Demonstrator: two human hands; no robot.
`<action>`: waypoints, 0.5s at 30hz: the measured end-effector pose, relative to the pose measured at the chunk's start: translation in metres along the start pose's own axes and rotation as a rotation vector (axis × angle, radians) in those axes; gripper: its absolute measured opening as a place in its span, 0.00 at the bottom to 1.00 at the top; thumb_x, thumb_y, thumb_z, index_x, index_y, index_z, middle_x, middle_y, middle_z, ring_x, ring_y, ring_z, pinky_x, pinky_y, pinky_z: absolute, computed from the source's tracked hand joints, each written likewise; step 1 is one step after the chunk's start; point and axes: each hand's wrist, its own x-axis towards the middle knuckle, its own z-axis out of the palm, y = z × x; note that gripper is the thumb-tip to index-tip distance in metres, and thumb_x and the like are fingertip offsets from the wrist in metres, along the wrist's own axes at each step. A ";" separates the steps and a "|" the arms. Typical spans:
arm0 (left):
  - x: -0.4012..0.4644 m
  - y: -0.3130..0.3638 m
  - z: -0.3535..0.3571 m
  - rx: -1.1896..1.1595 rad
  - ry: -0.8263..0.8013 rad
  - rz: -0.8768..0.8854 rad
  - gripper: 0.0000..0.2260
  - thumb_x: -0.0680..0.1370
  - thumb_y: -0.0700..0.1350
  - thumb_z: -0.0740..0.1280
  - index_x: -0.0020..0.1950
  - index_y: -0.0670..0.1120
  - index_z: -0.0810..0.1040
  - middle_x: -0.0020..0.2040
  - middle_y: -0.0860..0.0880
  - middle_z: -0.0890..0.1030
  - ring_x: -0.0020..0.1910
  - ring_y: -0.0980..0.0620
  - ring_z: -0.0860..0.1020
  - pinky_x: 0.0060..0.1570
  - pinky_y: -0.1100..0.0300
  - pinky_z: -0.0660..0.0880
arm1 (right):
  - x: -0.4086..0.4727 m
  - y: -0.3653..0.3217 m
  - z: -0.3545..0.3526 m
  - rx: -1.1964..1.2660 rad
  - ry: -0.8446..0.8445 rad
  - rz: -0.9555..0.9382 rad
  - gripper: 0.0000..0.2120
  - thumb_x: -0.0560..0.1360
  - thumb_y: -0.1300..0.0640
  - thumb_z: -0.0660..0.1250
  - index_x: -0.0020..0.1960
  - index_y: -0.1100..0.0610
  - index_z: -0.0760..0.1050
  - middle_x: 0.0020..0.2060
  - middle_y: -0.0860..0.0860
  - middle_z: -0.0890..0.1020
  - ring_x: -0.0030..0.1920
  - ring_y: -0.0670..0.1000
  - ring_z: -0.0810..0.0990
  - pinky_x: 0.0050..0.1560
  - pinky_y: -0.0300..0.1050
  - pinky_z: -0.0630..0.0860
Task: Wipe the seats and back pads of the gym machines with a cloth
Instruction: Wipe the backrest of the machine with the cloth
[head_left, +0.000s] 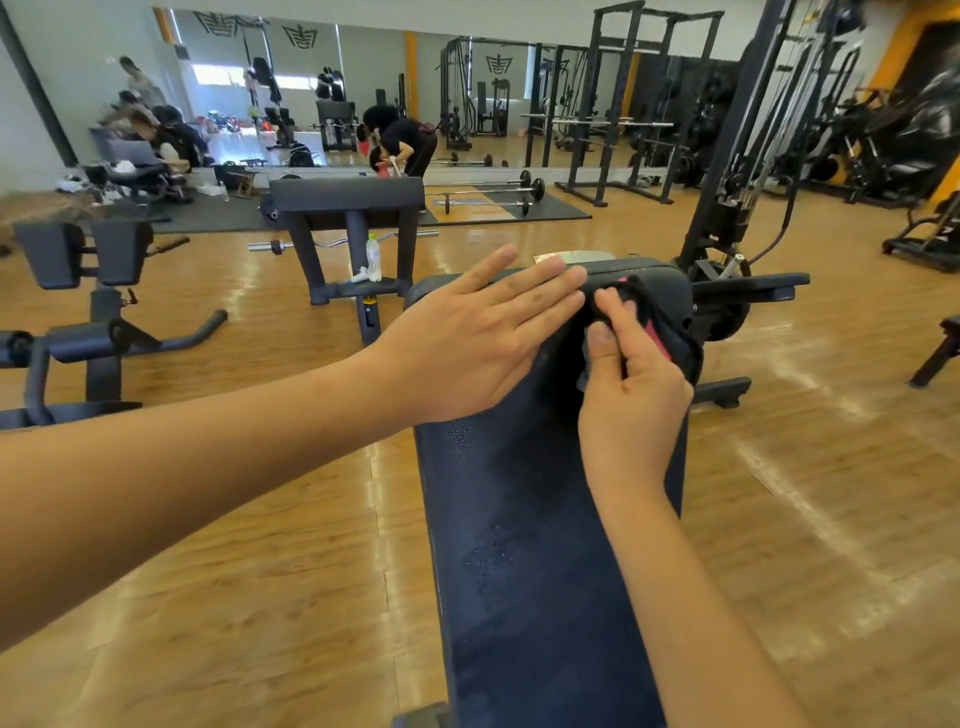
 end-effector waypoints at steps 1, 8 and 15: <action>0.000 -0.001 0.000 0.009 -0.002 0.005 0.25 0.85 0.47 0.48 0.82 0.41 0.60 0.82 0.42 0.60 0.82 0.44 0.57 0.81 0.43 0.51 | 0.001 0.001 -0.001 -0.011 -0.014 -0.014 0.15 0.81 0.57 0.64 0.66 0.50 0.76 0.63 0.48 0.80 0.68 0.46 0.74 0.68 0.36 0.67; -0.029 0.034 -0.003 -0.019 0.025 -0.157 0.25 0.85 0.47 0.52 0.82 0.42 0.60 0.83 0.43 0.58 0.82 0.44 0.56 0.80 0.40 0.51 | -0.005 0.001 -0.011 -0.022 -0.109 -0.034 0.15 0.80 0.57 0.64 0.66 0.50 0.77 0.63 0.47 0.80 0.67 0.41 0.73 0.69 0.38 0.68; -0.110 0.140 0.028 -0.112 -0.034 0.024 0.28 0.84 0.51 0.58 0.83 0.44 0.60 0.83 0.46 0.57 0.83 0.47 0.54 0.80 0.42 0.50 | 0.006 -0.003 -0.017 0.056 0.022 -0.047 0.15 0.81 0.54 0.61 0.66 0.52 0.77 0.51 0.39 0.83 0.54 0.35 0.79 0.61 0.39 0.75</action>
